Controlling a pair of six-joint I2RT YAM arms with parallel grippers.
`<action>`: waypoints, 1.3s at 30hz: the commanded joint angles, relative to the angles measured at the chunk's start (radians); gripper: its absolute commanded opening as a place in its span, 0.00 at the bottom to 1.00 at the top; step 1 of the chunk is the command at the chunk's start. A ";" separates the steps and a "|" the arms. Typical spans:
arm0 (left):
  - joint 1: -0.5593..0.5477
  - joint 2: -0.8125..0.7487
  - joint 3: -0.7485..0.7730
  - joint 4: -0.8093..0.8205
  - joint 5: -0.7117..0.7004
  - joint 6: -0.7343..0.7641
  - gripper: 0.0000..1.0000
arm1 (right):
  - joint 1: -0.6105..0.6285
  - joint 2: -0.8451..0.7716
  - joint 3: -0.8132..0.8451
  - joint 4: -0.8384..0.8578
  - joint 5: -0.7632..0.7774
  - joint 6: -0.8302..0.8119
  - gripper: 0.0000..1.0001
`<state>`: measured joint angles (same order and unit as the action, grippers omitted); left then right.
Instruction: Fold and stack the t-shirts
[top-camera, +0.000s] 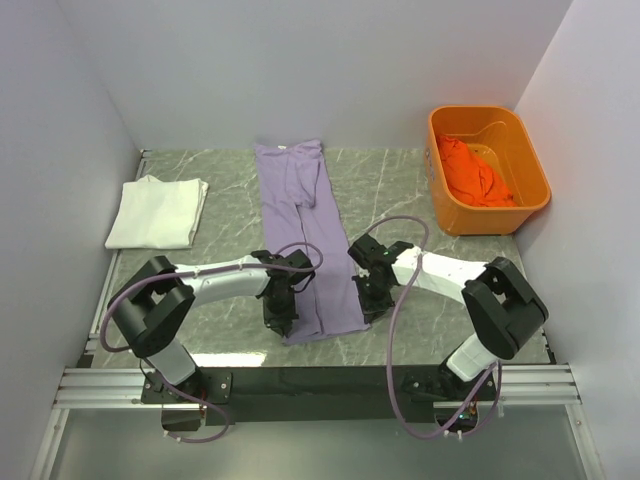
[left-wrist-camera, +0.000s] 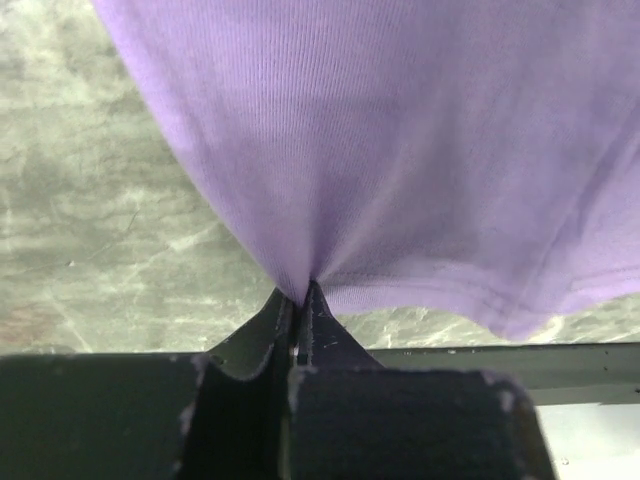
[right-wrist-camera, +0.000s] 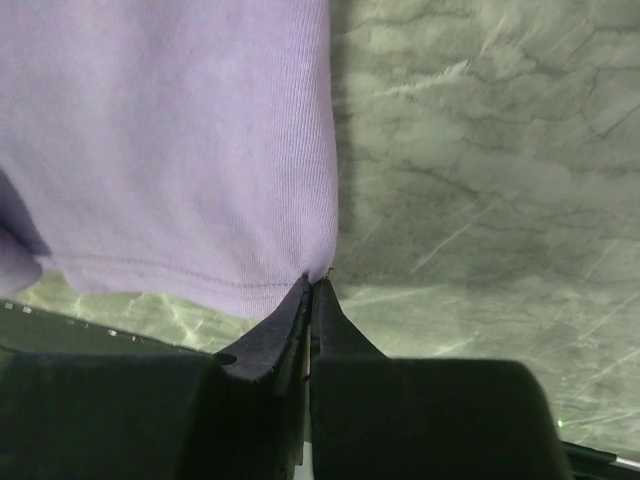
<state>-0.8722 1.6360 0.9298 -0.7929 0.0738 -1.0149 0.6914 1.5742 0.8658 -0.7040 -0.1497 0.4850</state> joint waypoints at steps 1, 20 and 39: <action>-0.010 -0.079 0.017 -0.057 -0.005 0.009 0.01 | 0.007 -0.072 0.035 -0.055 -0.020 -0.023 0.00; 0.347 -0.197 0.145 0.000 0.034 0.214 0.02 | -0.107 -0.039 0.349 -0.114 -0.045 -0.106 0.00; 0.522 0.139 0.400 0.277 -0.218 0.364 0.02 | -0.205 0.374 0.760 0.156 0.053 -0.190 0.00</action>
<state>-0.3630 1.7710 1.2957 -0.6094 -0.0952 -0.6903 0.4980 1.9324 1.5707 -0.6197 -0.1215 0.3202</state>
